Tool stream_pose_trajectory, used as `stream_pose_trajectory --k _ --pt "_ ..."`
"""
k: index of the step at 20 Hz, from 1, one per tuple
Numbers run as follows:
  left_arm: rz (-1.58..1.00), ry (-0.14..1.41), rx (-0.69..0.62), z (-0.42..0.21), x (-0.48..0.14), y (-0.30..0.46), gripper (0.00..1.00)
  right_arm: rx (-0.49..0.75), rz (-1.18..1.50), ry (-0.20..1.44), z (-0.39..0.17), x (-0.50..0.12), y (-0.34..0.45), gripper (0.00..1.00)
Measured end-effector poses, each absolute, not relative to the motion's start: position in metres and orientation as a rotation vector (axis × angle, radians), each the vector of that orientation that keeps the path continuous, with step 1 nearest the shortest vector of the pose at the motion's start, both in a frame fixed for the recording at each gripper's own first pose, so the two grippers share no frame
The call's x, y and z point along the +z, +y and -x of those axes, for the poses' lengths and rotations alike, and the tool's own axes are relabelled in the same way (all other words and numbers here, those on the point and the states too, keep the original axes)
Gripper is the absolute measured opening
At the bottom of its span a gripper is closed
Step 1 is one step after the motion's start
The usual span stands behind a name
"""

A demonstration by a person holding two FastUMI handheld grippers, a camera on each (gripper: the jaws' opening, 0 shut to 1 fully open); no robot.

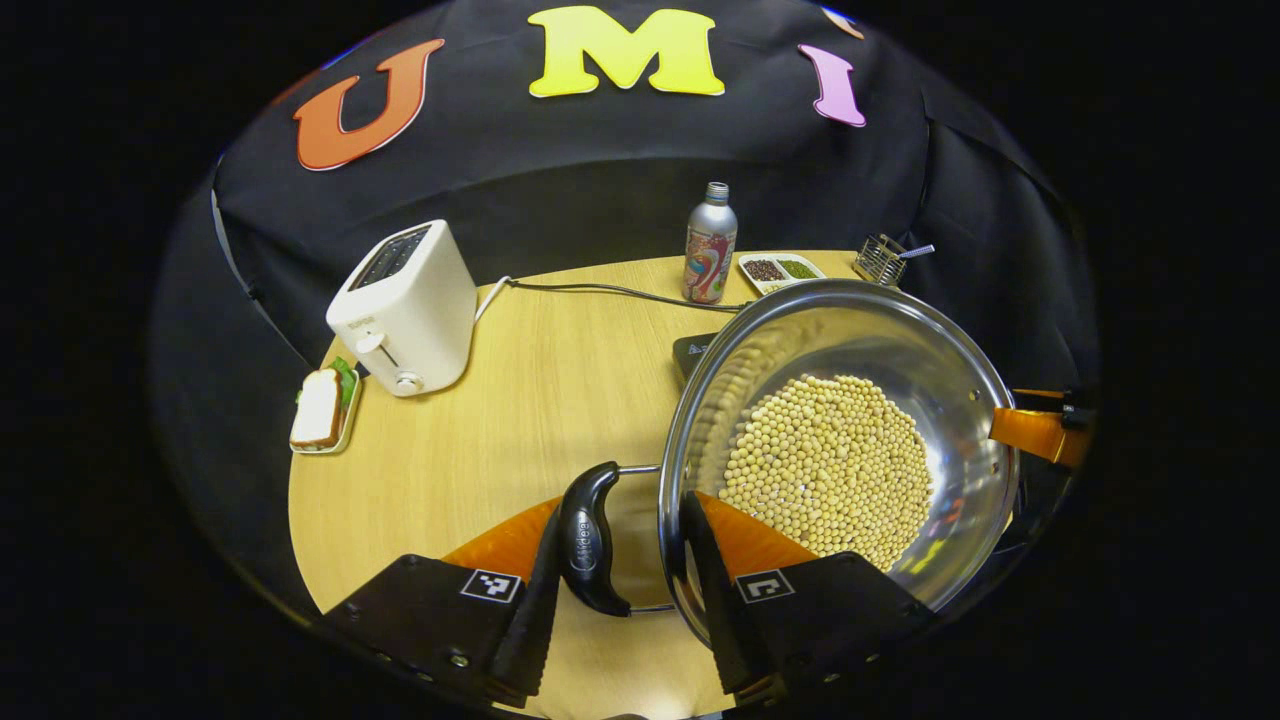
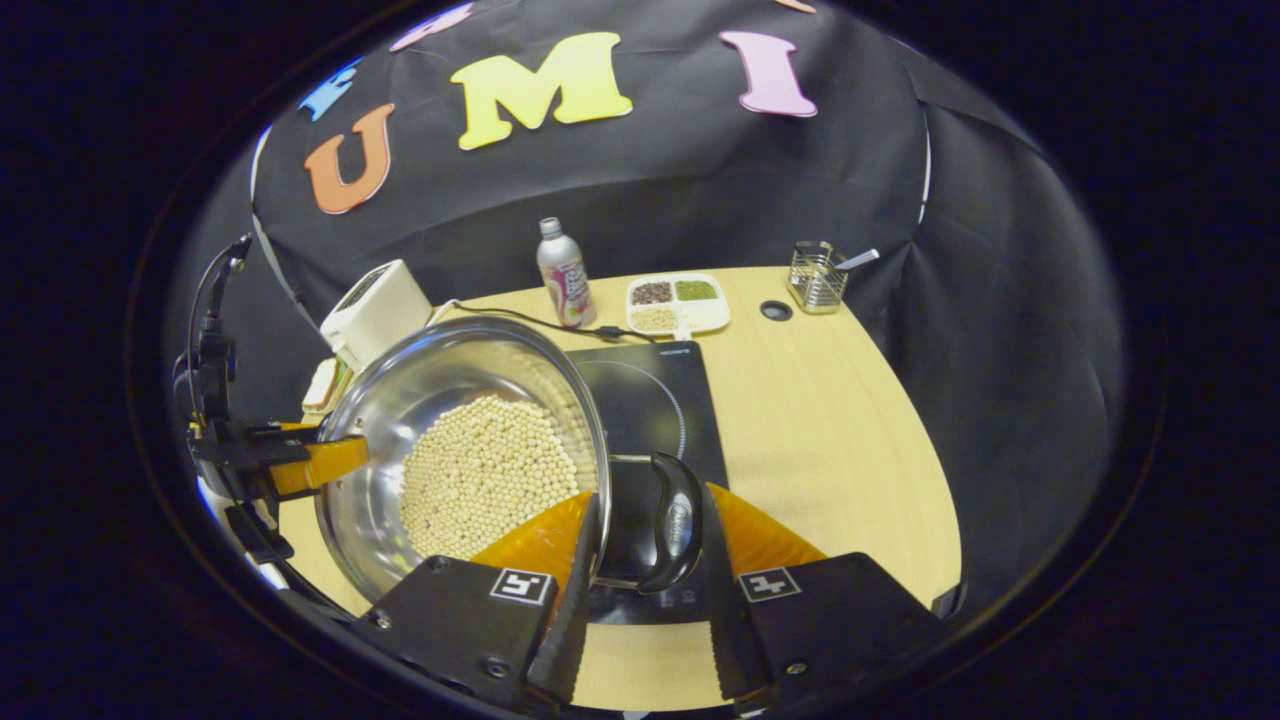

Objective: First push the handle of the pot to place it horizontally, then grasp the pot with both hands and set it on the induction cooktop.

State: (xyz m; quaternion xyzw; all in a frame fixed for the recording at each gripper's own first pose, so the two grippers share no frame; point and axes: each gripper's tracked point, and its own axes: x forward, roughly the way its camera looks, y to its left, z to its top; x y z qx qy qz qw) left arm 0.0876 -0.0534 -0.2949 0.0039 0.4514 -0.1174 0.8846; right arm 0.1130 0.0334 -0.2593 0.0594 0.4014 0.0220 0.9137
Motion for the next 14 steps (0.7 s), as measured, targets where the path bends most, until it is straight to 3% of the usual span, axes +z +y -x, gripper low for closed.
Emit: stream_pose_trajectory --k 14 --pt "0.026 0.999 -0.141 -0.121 -0.323 -0.097 0.63 0.142 -0.068 0.892 -0.190 -0.290 -0.014 0.52"
